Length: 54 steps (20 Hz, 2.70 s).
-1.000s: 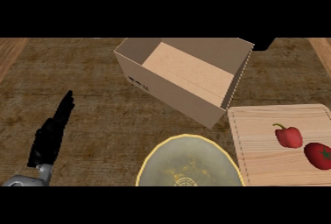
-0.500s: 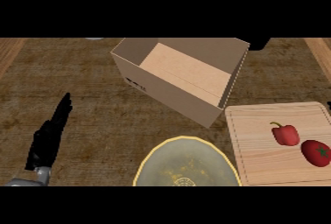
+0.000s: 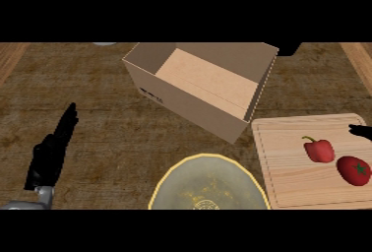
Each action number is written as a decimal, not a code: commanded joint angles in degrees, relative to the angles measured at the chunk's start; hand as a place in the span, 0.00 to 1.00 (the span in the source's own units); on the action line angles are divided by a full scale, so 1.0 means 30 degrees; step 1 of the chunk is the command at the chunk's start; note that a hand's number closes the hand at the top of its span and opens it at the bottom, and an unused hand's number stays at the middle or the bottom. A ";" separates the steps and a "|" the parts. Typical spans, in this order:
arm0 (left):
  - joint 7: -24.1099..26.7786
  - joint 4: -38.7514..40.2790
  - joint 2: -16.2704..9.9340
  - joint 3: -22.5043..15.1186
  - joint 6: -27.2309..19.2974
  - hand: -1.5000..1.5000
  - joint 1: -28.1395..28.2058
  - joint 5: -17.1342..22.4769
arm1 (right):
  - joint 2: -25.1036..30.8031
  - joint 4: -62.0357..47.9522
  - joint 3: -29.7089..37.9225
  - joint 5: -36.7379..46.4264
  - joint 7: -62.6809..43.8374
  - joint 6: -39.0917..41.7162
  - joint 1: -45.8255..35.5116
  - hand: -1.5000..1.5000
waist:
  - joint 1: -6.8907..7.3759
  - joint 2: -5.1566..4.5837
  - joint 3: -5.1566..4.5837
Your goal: Pick the tomato from the cutting board and place it in the cardboard box
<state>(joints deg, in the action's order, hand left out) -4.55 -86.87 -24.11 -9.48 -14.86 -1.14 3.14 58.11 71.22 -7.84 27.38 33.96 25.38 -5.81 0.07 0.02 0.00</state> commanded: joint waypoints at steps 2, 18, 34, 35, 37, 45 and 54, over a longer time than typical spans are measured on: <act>-0.0134 0.0381 0.1012 0.0037 0.0168 0.50 -0.0241 -0.0926 | -0.0598 0.1374 0.0573 0.1289 -0.1030 0.0474 0.0910 0.00 | -0.0092 0.0013 -0.0009; -0.0553 -0.0973 0.2426 0.1398 0.1182 0.50 0.0693 -0.2783 | -0.3174 -0.1064 0.2298 0.5093 0.0547 0.0996 -0.0678 0.00 | 0.0016 -0.0003 -0.0004; -0.0364 -0.0563 0.3059 0.2918 0.3030 0.50 0.0348 -0.3330 | -0.5384 -0.2994 0.2820 0.8174 0.2425 -0.1665 0.0915 0.00 | -0.0020 -0.0004 0.0001; -0.1561 -0.1547 0.2990 0.3034 0.2900 0.50 0.0037 -0.3537 | -0.5475 -0.1294 0.2842 0.8075 0.0918 -0.0085 0.0115 0.00 | -0.0012 0.0009 -0.0003; -0.0286 -0.0290 0.3274 0.3126 0.2999 0.50 0.0121 -0.3658 | -0.5725 -0.3422 0.2682 0.8952 0.2251 -0.1962 0.0448 0.00 | -0.0023 -0.0008 -0.0001; -0.0026 -0.0751 0.3522 0.3293 0.3204 0.50 0.0714 -0.4064 | -0.6397 -0.3600 0.3540 0.9111 0.2335 -0.3640 -0.0699 1.00 | -0.0026 0.0005 0.0001; -0.0226 -0.0388 0.3872 0.3496 0.3447 0.50 -0.0200 -0.4105 | -0.8154 -0.6093 0.4355 0.9864 0.1240 -0.6160 -0.4501 1.00 | 0.0255 -0.0073 0.0012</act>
<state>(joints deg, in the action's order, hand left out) -5.10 -88.92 -12.07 0.19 -5.34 0.55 -9.53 36.71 57.58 5.20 54.71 41.12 10.34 -12.56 0.26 -0.02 -0.02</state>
